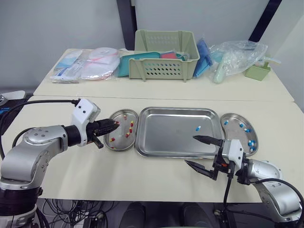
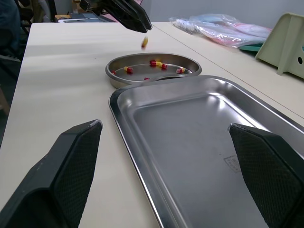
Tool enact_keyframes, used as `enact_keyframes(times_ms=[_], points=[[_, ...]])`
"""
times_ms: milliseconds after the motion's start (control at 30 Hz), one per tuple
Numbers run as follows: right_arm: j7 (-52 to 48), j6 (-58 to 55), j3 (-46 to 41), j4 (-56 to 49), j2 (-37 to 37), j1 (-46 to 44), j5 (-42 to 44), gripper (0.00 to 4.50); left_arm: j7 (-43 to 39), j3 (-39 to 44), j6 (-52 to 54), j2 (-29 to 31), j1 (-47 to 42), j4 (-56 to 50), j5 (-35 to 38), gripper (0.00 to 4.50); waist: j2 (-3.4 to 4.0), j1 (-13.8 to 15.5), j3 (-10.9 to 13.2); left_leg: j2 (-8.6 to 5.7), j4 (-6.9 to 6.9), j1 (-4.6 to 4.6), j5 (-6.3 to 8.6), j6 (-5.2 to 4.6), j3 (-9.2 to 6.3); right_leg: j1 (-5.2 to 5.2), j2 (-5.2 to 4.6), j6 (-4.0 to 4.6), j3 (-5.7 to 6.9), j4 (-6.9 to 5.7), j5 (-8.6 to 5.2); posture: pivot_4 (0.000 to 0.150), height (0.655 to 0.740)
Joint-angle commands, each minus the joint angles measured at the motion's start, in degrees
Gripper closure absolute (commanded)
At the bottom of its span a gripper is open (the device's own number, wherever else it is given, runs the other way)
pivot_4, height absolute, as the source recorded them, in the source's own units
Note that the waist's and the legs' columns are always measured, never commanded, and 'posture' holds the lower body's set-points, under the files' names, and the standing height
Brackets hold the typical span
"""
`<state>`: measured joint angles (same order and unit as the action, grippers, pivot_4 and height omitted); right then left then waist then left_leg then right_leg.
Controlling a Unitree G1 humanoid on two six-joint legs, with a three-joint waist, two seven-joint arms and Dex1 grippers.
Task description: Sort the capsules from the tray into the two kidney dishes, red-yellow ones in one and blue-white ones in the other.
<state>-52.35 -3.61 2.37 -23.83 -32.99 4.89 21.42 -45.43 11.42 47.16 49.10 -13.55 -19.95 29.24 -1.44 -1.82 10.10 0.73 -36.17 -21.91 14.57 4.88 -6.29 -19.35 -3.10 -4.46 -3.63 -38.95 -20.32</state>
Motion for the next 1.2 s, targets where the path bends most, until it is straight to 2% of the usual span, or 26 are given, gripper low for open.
enact_keyframes(times_ms=[33,233,267,567,1000,1100,1200], points=[[0.33,1.28,-0.32,-0.93,0.22,0.07,0.01,0.0,0.77,1.03,-0.56,-0.21,-0.66,-0.49,0.35,2.13,0.0,0.0,0.0,0.0,0.0,0.0,0.0,0.0,0.0,0.0,0.0,0.0,0.0,0.0,0.0,0.15,0.74],[0.62,1.79,-0.1,-0.97,0.48,0.62,-0.29,0.0,0.28,1.09,-1.33,0.05,-0.16,0.43,0.21,0.17,0.0,0.0,0.0,0.0,0.0,0.0,0.0,0.0,0.0,0.0,0.0,0.0,0.0,0.0,0.0,0.15,0.74],[0.63,1.87,-0.03,-0.94,0.53,0.68,-0.34,0.0,0.23,1.1,-1.42,0.07,-0.17,0.56,0.19,0.03,0.0,0.0,0.0,0.0,0.0,0.0,0.0,0.0,0.0,0.0,0.0,0.0,0.0,0.0,0.0,0.15,0.74],[-0.2,3.42,-0.42,0.47,0.43,1.25,-0.58,0.0,0.04,1.57,-2.34,0.26,0.73,1.57,-0.04,0.03,0.0,0.0,0.0,0.0,0.0,0.0,0.0,0.0,-0.01,0.0,0.0,0.0,0.0,0.0,0.0,0.15,0.74],[-0.16,4.32,-1.17,0.17,-0.32,1.98,-0.78,0.0,-2.35,6.87,-4.55,-1.62,3.35,5.33,3.68,0.03,0.0,-0.01,0.0,0.0,0.0,0.0,0.0,0.0,-0.01,0.0,0.0,0.0,0.0,-0.01,0.0,0.15,0.74],[0.99,3.04,-3.5,-1.44,-1.25,2.54,-0.01,0.0,-2.72,9.22,-6.19,-1.82,5.1,4.91,4.19,0.03,0.01,-0.01,0.01,0.0,0.0,0.0,0.0,0.0,0.0,0.0,0.0,0.0,-0.01,-0.01,0.0,0.15,0.74],[2.43,0.7,-9.52,-3.3,-3.3,4.78,2.29,0.0,-1.36,12.57,-9.25,-2.88,7.55,5.98,3.27,0.03,0.02,0.02,0.01,0.0,0.0,0.0,0.0,0.0,0.0,0.0,-0.01,0.0,-0.01,-0.01,0.0,0.15,0.74]])
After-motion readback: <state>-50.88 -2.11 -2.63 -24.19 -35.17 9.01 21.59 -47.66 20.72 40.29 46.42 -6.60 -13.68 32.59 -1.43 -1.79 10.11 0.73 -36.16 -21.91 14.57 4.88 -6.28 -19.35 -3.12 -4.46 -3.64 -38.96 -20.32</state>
